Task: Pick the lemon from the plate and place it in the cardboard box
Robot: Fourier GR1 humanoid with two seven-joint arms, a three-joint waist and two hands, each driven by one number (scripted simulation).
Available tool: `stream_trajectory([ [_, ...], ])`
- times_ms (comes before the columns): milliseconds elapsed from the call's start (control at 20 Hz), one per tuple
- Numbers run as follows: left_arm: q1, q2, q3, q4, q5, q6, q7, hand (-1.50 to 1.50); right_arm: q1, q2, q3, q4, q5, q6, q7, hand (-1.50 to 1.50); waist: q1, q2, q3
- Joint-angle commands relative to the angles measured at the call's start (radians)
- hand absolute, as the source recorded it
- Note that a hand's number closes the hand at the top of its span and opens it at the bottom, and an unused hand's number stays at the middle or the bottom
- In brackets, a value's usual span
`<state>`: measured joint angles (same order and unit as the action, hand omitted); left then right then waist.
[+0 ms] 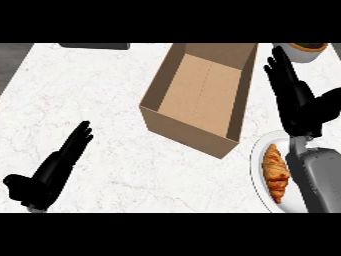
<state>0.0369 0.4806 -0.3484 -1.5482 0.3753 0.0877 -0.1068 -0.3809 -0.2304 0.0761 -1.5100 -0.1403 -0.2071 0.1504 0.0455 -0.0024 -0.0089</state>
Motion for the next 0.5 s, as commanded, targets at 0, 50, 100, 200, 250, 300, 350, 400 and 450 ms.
stream_trajectory([
  [0,-0.008,-0.003,0.053,0.077,-0.068,0.05,-0.035,0.0,0.003,-0.046,-0.026,-0.014,-0.05,0.109,-0.013,-1.5,-0.043,0.003,0.009],
  [50,-0.004,0.081,0.109,0.037,-0.065,0.088,0.017,0.0,0.106,-0.065,-0.021,0.024,-0.084,0.192,-0.121,-1.5,-0.038,0.004,0.011],
  [100,-0.034,0.094,0.142,0.079,-0.094,0.149,0.042,0.0,0.155,-0.11,-0.031,-0.04,-0.133,0.263,-0.098,-1.5,-0.065,0.0,0.013],
  [200,-0.025,0.168,0.206,0.125,-0.152,0.217,0.032,0.0,0.197,-0.176,-0.056,0.022,-0.168,0.378,-0.164,-1.5,-0.057,0.007,0.017],
  [250,-0.035,0.2,0.238,0.145,-0.178,0.267,0.06,0.0,0.234,-0.2,-0.049,0.019,-0.183,0.433,-0.175,-1.5,-0.071,0.006,0.02],
  [300,-0.009,0.142,0.16,0.118,-0.133,0.182,0.046,0.0,0.097,-0.38,0.062,-0.049,0.162,0.371,-0.197,-1.5,-0.021,-0.013,-0.017],
  [350,-0.02,0.161,0.18,0.132,-0.148,0.206,0.057,0.0,0.135,-0.453,0.081,-0.03,0.232,0.4,-0.215,-1.5,-0.044,0.002,-0.002],
  [400,-0.017,0.183,0.192,0.138,-0.163,0.223,0.071,0.0,0.187,-0.48,0.095,-0.012,0.271,0.418,-0.286,-1.5,-0.055,0.007,0.012],
  [450,-0.018,0.186,0.206,0.139,-0.175,0.252,0.075,0.0,0.267,-0.475,0.088,0.05,0.265,0.431,-0.384,-1.5,-0.058,0.014,0.018],
])
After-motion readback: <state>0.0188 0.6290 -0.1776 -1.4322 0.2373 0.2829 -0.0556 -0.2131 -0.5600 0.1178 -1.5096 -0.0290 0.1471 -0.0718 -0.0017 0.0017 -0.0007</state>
